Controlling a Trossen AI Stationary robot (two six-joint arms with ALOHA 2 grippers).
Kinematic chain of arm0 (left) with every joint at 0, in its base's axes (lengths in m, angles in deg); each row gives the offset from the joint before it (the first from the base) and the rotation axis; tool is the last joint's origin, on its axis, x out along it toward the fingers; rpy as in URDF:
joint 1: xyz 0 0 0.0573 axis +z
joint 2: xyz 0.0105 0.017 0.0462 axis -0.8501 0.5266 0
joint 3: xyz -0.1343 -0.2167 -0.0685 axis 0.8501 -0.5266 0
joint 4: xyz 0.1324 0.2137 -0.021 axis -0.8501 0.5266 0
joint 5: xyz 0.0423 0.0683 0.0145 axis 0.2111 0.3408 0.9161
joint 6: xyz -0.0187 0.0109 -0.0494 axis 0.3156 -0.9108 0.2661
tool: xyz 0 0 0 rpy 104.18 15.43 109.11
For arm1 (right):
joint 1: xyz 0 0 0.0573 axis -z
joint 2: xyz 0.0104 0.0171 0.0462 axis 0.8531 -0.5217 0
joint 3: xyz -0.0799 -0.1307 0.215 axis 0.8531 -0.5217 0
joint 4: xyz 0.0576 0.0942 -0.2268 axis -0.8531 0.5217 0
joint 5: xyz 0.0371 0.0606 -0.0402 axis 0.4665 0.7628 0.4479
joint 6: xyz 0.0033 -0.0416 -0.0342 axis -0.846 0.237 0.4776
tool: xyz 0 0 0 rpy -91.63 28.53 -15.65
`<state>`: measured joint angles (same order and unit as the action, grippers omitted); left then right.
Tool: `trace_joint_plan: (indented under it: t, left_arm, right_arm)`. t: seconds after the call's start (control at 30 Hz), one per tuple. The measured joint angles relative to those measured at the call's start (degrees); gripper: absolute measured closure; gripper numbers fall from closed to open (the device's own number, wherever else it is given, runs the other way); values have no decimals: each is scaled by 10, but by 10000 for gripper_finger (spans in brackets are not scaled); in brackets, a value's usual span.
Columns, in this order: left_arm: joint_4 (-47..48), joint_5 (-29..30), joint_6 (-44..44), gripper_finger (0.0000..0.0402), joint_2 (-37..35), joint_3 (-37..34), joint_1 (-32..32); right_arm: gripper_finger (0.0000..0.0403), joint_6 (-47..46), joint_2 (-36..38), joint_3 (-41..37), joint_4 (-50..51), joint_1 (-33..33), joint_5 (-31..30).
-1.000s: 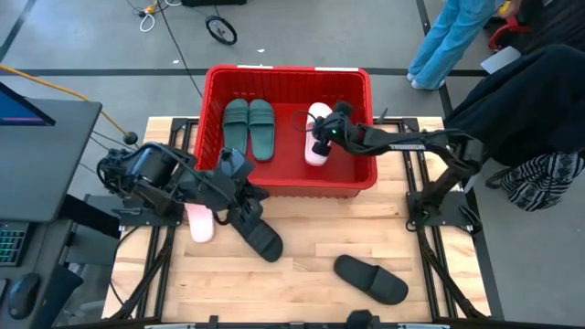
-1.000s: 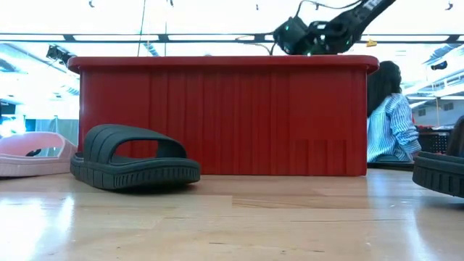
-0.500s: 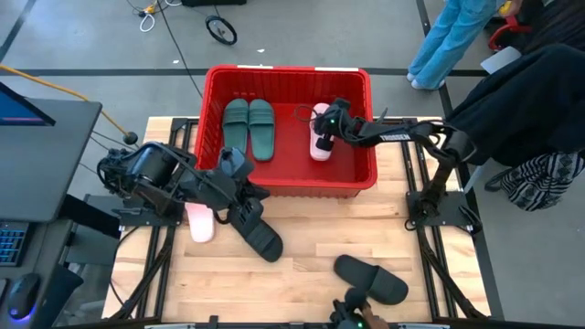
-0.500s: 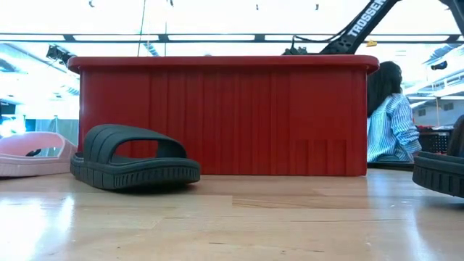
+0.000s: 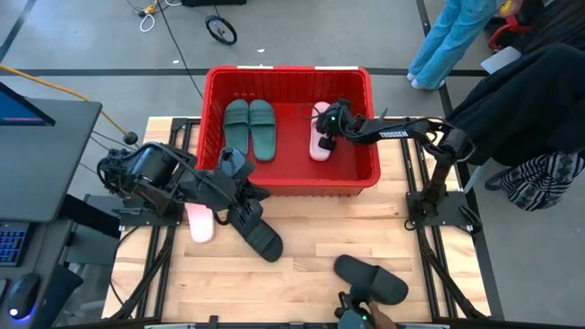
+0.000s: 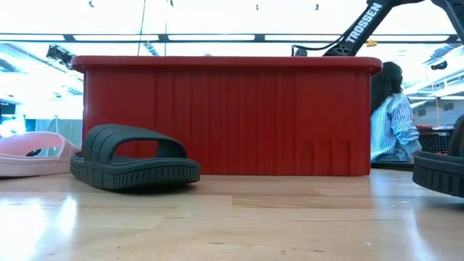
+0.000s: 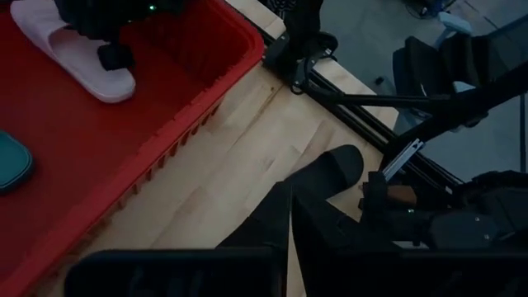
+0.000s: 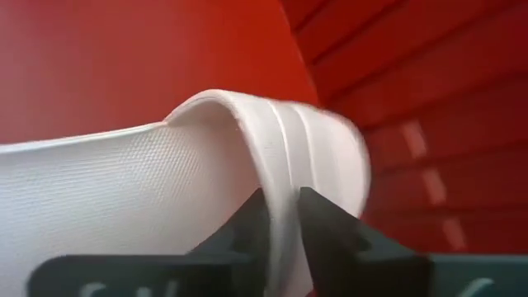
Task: Pick and place slides into bin
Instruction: Put the right pink slipper into the red bin, then put the pink slipper into the red bin
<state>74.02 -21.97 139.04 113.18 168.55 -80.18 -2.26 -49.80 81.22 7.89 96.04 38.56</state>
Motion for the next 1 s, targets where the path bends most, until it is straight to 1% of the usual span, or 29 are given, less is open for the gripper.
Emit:
trace_joint_plan:
  t: [0.07,0.23,0.33,0.4,0.5,0.57,0.67,0.73,0.8,0.87,1.0]
  left_arm:
    - [0,0,4,380,0,0,0]
    - [0,-8,4,390,0,0,0]
    - [0,-20,4,394,0,0,0]
    - [0,-33,4,394,0,0,0]
    - [10,-48,0,387,0,0,0]
    - [39,-55,-18,380,1,0,-1]
    - [113,-76,-30,374,7,-7,-8]
    - [101,-115,-54,373,5,-44,-11]
    - [101,-145,-49,372,4,-73,-26]
    - [108,-166,-1,365,3,-110,-37]
    - [107,-191,58,335,9,-220,-73]
  right_arm:
    - [307,-15,4,0,13,0,-3]
    - [259,-100,38,-1,54,-2,-2]
    - [241,-159,78,-1,73,-8,-2]
    - [235,-206,115,-1,85,-14,11]
    - [235,-282,184,-1,119,-30,44]
    - [240,-347,236,-1,131,-44,93]
    - [249,-438,308,-1,150,-76,171]
    - [256,-471,352,-1,170,-103,206]
    - [261,-479,392,-1,191,-136,227]
    - [266,-480,424,0,226,-170,235]
    - [272,-492,470,-1,276,-246,236]
